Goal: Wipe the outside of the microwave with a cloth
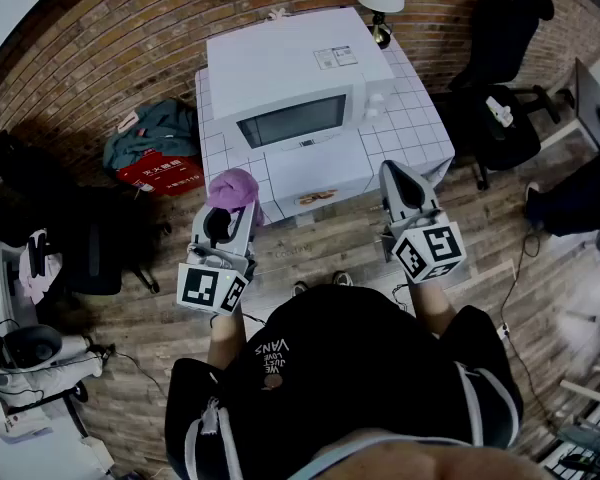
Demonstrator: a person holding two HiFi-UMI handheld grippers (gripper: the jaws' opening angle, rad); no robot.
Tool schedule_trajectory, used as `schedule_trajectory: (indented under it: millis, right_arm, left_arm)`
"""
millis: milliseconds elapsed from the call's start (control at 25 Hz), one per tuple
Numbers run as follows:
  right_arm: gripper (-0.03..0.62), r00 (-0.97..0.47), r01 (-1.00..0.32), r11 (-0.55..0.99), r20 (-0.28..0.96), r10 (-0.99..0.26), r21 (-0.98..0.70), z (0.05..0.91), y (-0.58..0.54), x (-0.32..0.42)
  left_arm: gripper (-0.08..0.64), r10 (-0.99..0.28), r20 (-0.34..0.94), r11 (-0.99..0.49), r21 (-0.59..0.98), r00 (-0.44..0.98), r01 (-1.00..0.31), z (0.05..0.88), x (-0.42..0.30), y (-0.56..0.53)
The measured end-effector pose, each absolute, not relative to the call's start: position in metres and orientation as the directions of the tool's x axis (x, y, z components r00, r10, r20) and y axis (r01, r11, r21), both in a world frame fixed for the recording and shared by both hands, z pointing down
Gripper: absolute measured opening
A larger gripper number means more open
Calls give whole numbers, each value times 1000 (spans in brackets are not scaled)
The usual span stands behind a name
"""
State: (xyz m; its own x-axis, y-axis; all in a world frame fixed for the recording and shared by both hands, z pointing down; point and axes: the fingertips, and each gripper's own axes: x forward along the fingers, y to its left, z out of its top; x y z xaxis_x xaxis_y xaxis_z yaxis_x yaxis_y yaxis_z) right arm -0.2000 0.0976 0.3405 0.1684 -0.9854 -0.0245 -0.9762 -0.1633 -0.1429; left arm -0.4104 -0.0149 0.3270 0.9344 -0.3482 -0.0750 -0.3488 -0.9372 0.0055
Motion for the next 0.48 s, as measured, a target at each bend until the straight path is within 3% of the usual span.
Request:
schedule_trajectory:
  millis: [480]
  right_arm:
    - [-3, 101, -983, -93, -44, -994, -161, 339, 89, -174]
  left_arm:
    - [133, -430, -70, -903, 24, 900, -430, 338, -397, -29]
